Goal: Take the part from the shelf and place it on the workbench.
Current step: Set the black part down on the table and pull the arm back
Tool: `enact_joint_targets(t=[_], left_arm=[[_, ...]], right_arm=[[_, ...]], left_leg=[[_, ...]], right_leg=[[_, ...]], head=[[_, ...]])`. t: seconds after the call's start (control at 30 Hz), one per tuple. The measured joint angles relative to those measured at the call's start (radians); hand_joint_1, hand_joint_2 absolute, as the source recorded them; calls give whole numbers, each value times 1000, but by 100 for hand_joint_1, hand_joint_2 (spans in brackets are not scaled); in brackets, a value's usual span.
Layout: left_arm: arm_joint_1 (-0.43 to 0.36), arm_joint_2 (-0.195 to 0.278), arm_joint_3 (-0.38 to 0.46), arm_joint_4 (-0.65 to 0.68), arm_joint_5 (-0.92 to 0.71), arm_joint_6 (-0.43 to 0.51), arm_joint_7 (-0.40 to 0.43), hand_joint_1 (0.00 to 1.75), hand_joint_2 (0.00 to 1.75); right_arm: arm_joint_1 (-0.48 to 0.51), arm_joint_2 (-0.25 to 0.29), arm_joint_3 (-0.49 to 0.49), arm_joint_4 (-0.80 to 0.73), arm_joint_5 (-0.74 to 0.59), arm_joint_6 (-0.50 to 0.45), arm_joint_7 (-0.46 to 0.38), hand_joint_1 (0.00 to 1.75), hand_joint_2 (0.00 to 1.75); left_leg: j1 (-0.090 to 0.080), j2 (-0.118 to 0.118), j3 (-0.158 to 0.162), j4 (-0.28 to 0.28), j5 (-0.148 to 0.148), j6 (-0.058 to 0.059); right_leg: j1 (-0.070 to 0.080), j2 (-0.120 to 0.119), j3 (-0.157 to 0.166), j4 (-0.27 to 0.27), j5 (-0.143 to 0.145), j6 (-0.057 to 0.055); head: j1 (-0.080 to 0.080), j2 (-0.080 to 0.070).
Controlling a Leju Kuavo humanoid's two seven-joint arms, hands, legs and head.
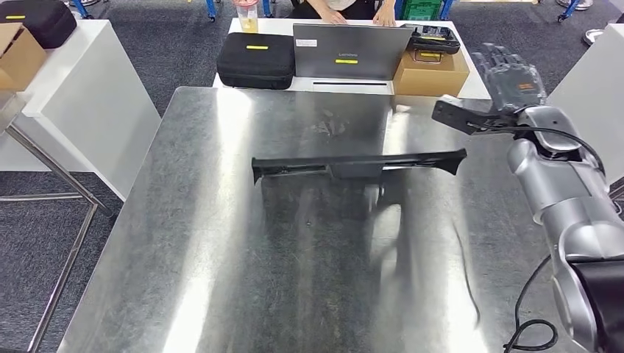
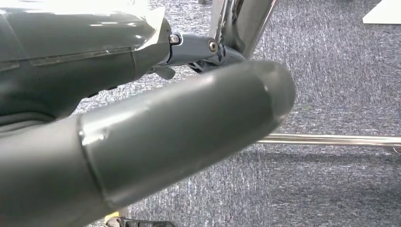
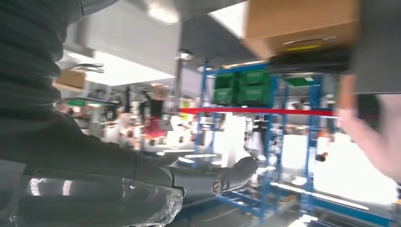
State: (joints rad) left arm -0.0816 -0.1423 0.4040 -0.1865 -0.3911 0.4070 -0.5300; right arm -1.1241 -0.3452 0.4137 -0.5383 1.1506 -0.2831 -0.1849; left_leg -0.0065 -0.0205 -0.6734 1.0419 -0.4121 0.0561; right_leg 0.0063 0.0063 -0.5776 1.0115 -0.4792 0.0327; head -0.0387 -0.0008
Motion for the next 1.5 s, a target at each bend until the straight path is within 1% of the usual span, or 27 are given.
enact_joint_targets(t=[0.03, 0.17, 0.3, 0.37, 0.4, 0.43, 0.47, 0.5, 0.53, 0.57, 0.6, 0.67, 0.7, 0.77, 0.8, 0.87, 0.93, 1.0, 1.07, 1.1, 1.2, 1.23, 1.27, 1.37, 1.5], left_arm=[[0, -2, 1, 0, -2, -1, 1, 0, 0], [0, -8, 9, 0, 0, -3, 8, 0, 0], [0, -16, 28, 0, 32, -7, 11, 0, 0], [4, -24, 43, 0, 47, -10, 11, 0, 0], [8, -28, 50, 0, 50, -12, 13, 0, 0], [12, -33, 56, 0, 50, -13, 16, 0, 0], [17, -38, 60, 0, 48, -14, 21, 0, 0], [22, -43, 63, 0, 44, -15, 28, 0, 0], [26, -46, 65, 0, 40, -15, 35, 0, 0], [30, -49, 66, 0, 38, -15, 40, 0, 0], [33, -51, 68, 1, 36, -15, 45, 0, 0], [34, -54, 76, 1, 39, -17, 47, 0, 0], [34, -55, 82, 1, 42, -19, 45, 0, 0], [33, -57, 95, 1, 50, -24, 41, 0, 0], [33, -59, 101, 1, 53, -26, 40, 0, 0], [32, -63, 110, 1, 55, -27, 42, 0, 0], [32, -66, 115, 1, 55, -27, 44, 0, 0], [31, -68, 119, 1, 55, -27, 44, 0, 0], [29, -70, 121, 1, 54, -28, 48, 0, 0], [28, -72, 122, 1, 53, -28, 51, 0, 0], [24, -80, 123, 1, 42, -28, 61, 0, 0], [22, -83, 123, 1, 39, -29, 63, 0, 0], [20, -85, 123, 1, 36, -29, 64, 0, 0], [12, -89, 124, 1, 32, -28, 66, 0, 0], [1, -91, 124, 1, 26, -26, 76, 0, 0]], right_arm=[[0, -17, -4, 1, -2, 0, 3, 0, 175], [1, -90, -23, 3, -3, -6, 27, 0, 0], [23, -171, -41, 5, 2, -34, 70, 0, 0], [71, -240, -62, -4, -21, -72, 94, 0, 0], [119, -287, -83, -20, -48, -100, 107, 0, 0], [193, -339, -112, -48, -82, -129, 122, 0, 0], [289, -395, -156, -92, -120, -155, 138, 0, 0], [408, -446, -217, -150, -151, -168, 150, 0, 0], [528, -484, -287, -208, -169, -170, 155, 0, 0], [630, -510, -358, -265, -172, -161, 152, 0, 0], [733, -520, -441, -326, -159, -137, 139, 0, 0], [912, -511, -641, -462, -98, -48, 84, 0, 0], [1003, -497, -763, -539, -59, 11, 49, 0, 0], [1126, -457, -988, -681, 4, 117, -22, 0, 0], [1167, -434, -1088, -746, 26, 156, -56, 0, 0], [1223, -393, -1261, -856, 53, 204, -105, 0, 0], [1259, -361, -1387, -936, 63, 222, -123, 0, 0], [1283, -339, -1464, -989, 68, 230, -128, 0, 0], [1293, -318, -1520, -1029, 81, 252, -147, 0, 0], [1293, -304, -1550, -1051, 93, 276, -174, 0, 0], [1271, -233, -1682, -1147, 136, 380, -325, 0, 0], [1264, -206, -1734, -1184, 144, 405, -360, 0, 0], [1261, -184, -1778, -1215, 144, 419, -372, 0, 0], [1278, -130, -1866, -1295, 117, 429, -335, 0, 0], [1312, -72, -1924, -1371, 85, 426, -287, 0, 0]], left_leg=[[-1, 0, 0, 0, 0, 0], [-2, 0, 0, 0, 0, 0], [-2, -2, 2, 0, 0, 1], [-1, -9, 4, 1, -1, 2], [-1, -13, 6, 1, -2, 3], [0, -19, 8, 0, -4, 5], [1, -27, 11, 0, -7, 6], [1, -35, 13, 0, -9, 8], [1, -41, 15, 0, -11, 8], [0, -45, 16, 0, -12, 9], [-2, -47, 16, -1, -12, 9], [-5, -45, 18, -2, -15, 11], [-7, -43, 19, -3, -16, 12], [-9, -40, 21, -5, -16, 13], [-9, -39, 22, -6, -16, 12], [-9, -35, 24, -7, -19, 10], [-9, -30, 28, -7, -22, 8], [-9, -23, 31, -7, -24, 7], [-9, -17, 33, -7, -25, 6], [-9, -14, 34, -7, -25, 6], [-10, -10, 37, -7, -27, 7], [-10, -10, 37, -7, -27, 7], [-10, -10, 37, -7, -27, 7], [-10, -8, 37, -7, -28, 7], [-10, -5, 39, -7, -29, 6]], right_leg=[[0, -1, 0, 0, 0, 0], [0, -1, 0, 0, 0, 0], [0, -3, 0, -1, 0, 0], [0, -9, 0, -2, -2, 1], [0, -14, 2, -3, -4, 2], [1, -20, 6, -6, -8, 3], [3, -27, 12, -8, -11, 4], [5, -35, 22, -10, -14, 5], [7, -42, 30, -11, -17, 6], [9, -45, 35, -12, -18, 6], [10, -46, 36, -12, -19, 7], [8, -43, 35, -12, -19, 7], [6, -42, 34, -12, -19, 7], [0, -38, 32, -12, -20, 8], [-2, -36, 31, -12, -21, 8], [-3, -33, 28, -12, -24, 6], [-3, -30, 26, -12, -26, 4], [-3, -23, 27, -12, -26, 3], [-3, -16, 27, -12, -26, 3], [-3, -13, 28, -12, -26, 3], [-4, -9, 29, -12, -26, 3], [-4, -9, 29, -12, -26, 3], [-4, -10, 29, -12, -26, 3], [-4, -9, 30, -12, -26, 3], [-3, -6, 30, -12, -26, 3]], head=[[0, 0], [0, 0], [-1, 0], [-1, 0], [-1, 0], [-1, 0], [-1, 0], [1, 0], [3, 0], [5, 0], [6, 0], [6, 0], [6, 0], [6, 0], [6, 0], [6, 0], [6, 0], [6, 0], [6, 0], [6, 0], [6, 0], [6, 0], [6, 0], [6, 0], [6, 0]])
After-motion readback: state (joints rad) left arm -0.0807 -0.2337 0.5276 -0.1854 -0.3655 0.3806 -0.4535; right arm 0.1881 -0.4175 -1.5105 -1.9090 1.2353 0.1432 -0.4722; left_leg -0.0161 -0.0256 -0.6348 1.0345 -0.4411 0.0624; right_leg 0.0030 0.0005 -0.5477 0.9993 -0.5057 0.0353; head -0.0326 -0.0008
